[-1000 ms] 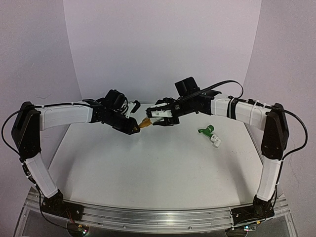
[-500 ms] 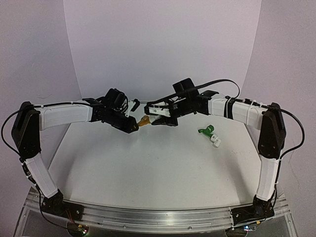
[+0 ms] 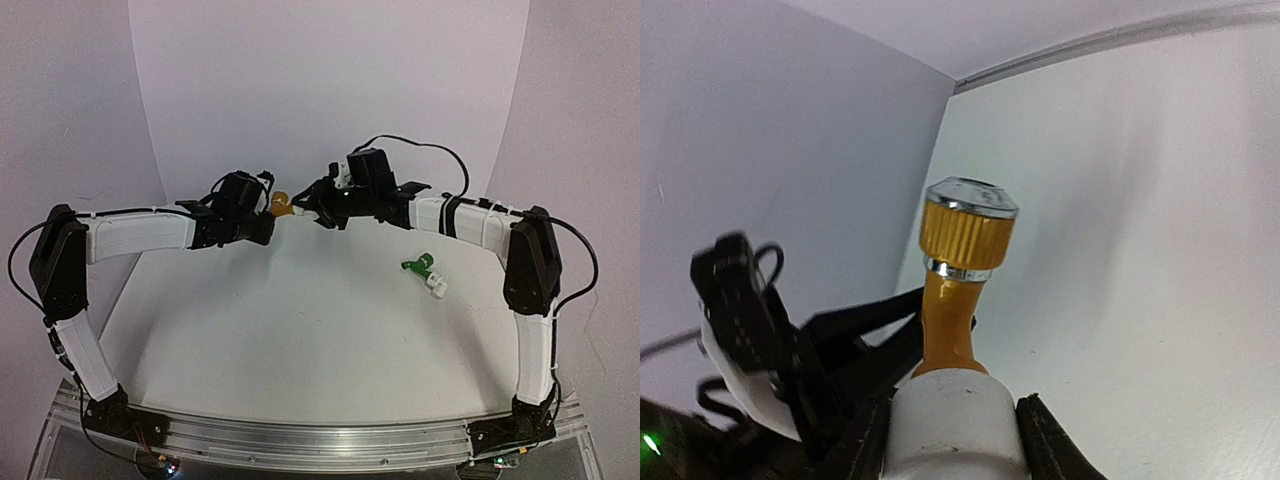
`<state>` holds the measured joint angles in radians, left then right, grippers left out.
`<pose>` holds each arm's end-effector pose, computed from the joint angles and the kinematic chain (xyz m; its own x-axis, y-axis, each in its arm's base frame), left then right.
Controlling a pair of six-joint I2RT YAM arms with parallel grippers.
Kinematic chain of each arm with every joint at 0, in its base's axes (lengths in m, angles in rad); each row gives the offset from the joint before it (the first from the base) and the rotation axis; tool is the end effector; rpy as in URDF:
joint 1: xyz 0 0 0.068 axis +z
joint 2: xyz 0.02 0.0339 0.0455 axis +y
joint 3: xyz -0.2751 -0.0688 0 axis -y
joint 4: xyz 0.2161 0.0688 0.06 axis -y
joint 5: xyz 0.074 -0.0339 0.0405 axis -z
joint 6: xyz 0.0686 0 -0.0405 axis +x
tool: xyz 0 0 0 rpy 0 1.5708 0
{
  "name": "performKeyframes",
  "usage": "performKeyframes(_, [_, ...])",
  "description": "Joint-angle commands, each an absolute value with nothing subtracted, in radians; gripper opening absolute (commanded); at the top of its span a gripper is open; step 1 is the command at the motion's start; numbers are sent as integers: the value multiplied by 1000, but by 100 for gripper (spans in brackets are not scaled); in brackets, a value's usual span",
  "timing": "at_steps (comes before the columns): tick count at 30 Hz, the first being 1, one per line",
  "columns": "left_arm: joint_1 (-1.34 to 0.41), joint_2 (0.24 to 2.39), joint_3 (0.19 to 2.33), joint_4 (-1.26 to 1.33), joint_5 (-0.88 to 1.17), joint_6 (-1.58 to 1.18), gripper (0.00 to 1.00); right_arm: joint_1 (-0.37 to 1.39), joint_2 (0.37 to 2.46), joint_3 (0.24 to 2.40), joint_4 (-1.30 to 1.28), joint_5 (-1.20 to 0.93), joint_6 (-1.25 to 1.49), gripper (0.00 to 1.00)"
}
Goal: Install the water faucets
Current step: Screw the water faucet onto the adaptor.
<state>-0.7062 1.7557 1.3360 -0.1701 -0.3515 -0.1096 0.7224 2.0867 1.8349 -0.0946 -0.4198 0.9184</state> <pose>0.3253 -0.2464 0.2737 -0.4635 0.2603 -0.8470 0.3429 0.9341 0.0995 0.3630 0.3572 0.3107 -0.8630 0.2067 -0.4611 -0.3388 0.4404 0.8314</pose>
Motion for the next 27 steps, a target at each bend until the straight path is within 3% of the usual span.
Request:
performKeyframes(1, [-732,1762,1387,-33,-483,-205,0,734,2112,1940,143,-348,1364,22])
performKeyframes(3, [-732,1751,1368,-35,-483,-211,0,733,2094,1923,117,-323,1336,33])
performKeyframes(5, [-731,1734,1343,-37,-474,-213,0,726,2063,1875,92,-310,1292,51])
performKeyframes(9, [-719,1724,1336,-113,-387,-214,0,708,2000,1806,88,-355,1030,80])
performKeyframes(13, [-715,1703,1290,-148,-316,-203,0,698,1898,1763,22,-375,544,94])
performKeyframes(22, [-714,1664,1290,-244,-52,-149,0,707,1713,1585,-236,-542,-692,96])
performKeyframes(27, [-714,1658,1293,-284,38,-123,0,709,1695,1566,-326,-588,-1120,96])
